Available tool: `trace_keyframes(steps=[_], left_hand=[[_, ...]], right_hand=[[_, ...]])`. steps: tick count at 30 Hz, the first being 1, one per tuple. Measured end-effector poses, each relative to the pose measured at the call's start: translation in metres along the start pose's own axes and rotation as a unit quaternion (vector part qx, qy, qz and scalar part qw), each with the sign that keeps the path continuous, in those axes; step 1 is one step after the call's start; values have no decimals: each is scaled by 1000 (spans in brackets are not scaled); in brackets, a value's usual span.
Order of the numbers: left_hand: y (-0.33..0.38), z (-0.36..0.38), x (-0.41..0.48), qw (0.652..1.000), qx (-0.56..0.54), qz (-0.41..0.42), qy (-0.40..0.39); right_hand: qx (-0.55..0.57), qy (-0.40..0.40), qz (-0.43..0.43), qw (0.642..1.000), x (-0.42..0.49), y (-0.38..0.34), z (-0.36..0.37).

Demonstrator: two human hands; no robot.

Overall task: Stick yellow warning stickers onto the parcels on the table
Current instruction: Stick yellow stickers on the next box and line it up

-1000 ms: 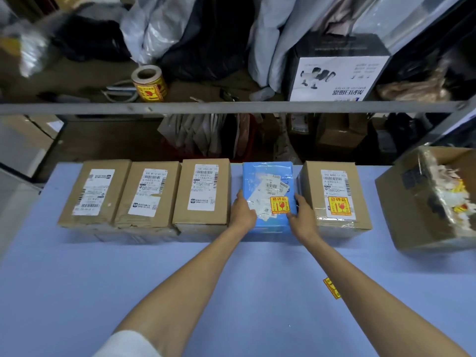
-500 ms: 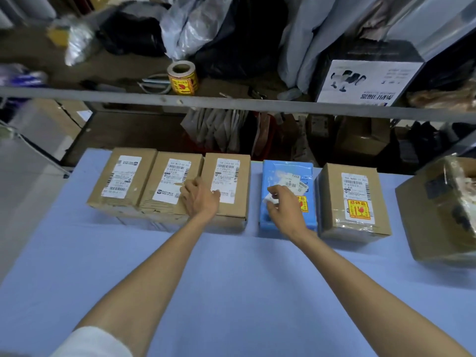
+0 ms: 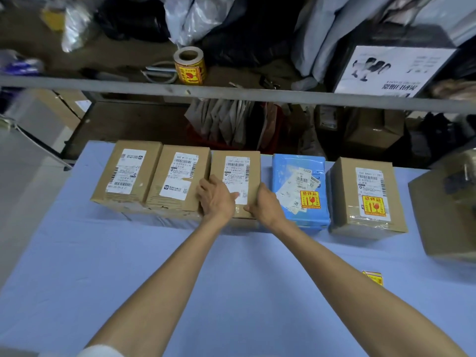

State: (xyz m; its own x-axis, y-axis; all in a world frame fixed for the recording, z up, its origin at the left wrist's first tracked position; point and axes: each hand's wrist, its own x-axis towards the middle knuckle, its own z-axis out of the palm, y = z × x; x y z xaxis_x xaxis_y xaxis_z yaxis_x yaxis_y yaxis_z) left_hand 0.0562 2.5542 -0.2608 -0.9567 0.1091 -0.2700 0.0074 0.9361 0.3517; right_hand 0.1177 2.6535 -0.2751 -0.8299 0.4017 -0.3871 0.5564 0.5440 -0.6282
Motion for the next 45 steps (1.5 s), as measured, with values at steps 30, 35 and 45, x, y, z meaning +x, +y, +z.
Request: trace_keyframes(steps=[30,35,45], left_hand=[[-65,28,-170,936,-260,-7,-238],[-38,48,-188,933,-257,37,-247],[-43,59,-189,898,-334,17,-284]], right_hand=[[225,2,39,974,-187,126,-6],[220,33,67,973,-198,156,-29],[226,75,66,969,-205,166,-21]])
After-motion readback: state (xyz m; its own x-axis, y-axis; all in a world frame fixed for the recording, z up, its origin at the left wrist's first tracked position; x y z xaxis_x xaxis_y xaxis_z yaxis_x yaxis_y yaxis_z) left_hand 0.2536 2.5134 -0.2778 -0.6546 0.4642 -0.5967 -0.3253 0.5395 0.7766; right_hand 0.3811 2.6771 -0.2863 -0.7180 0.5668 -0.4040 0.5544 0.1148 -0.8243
